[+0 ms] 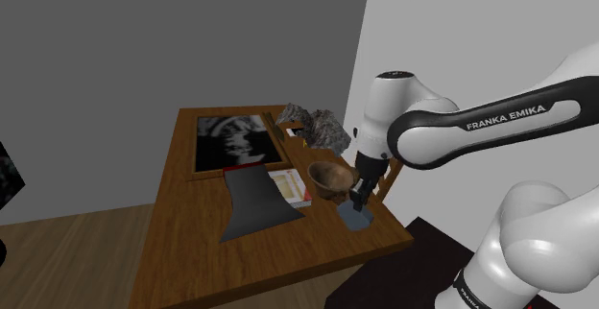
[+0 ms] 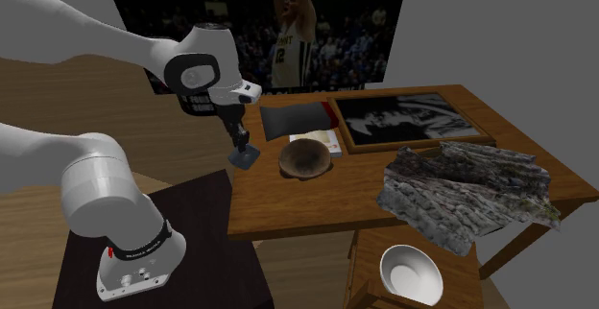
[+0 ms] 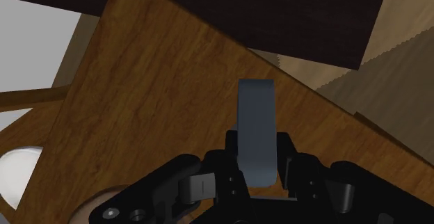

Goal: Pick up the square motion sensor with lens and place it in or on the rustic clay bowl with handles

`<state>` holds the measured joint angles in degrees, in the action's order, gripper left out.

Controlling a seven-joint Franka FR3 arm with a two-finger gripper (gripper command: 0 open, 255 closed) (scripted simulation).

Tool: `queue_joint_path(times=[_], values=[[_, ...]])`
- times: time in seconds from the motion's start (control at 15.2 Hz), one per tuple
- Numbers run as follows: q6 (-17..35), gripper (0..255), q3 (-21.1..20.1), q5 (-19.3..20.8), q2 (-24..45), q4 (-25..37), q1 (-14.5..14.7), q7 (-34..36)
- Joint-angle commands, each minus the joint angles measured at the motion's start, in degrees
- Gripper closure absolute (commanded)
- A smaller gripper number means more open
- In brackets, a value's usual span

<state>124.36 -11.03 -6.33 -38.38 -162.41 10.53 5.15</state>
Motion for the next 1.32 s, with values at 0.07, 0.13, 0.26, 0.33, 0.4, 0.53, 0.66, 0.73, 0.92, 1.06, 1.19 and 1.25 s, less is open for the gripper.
queue_joint_path(times=[0.07, 0.13, 0.26, 0.33, 0.4, 0.53, 0.66, 0.73, 0.92, 1.06, 1.19, 1.25], values=[[-3.06, 255, 0.33, 0.16, -1.63, 1.41, 0.01, -0.07], [-4.03, 255, 0.42, 0.23, -2.05, 1.96, -0.01, -0.09], [-5.93, 255, 0.62, 0.37, -2.82, 3.09, -0.05, -0.13], [-6.86, 255, 0.72, 0.44, -3.17, 3.68, -0.07, -0.15], [-7.79, 255, 0.82, 0.51, -3.5, 4.27, -0.09, -0.16], [-9.6, 255, 1.01, 0.65, -4.09, 5.5, -0.13, -0.19], [-11.36, 255, 1.19, 0.79, -4.59, 6.76, -0.18, -0.22], [-12.23, 255, 1.28, 0.86, -4.81, 7.41, -0.21, -0.23], [-10.93, 255, 2.56, 2.28, -0.54, 10.37, -1.8, -1.9], [-9.73, 255, 3.72, 3.51, 3.73, 13.44, -3.18, -3.42], [-8.82, 255, 4.8, 4.59, 7.95, 16.74, -4.36, -4.83], [-8.47, 255, 5.31, 5.07, 10.03, 18.47, -4.89, -5.5]])
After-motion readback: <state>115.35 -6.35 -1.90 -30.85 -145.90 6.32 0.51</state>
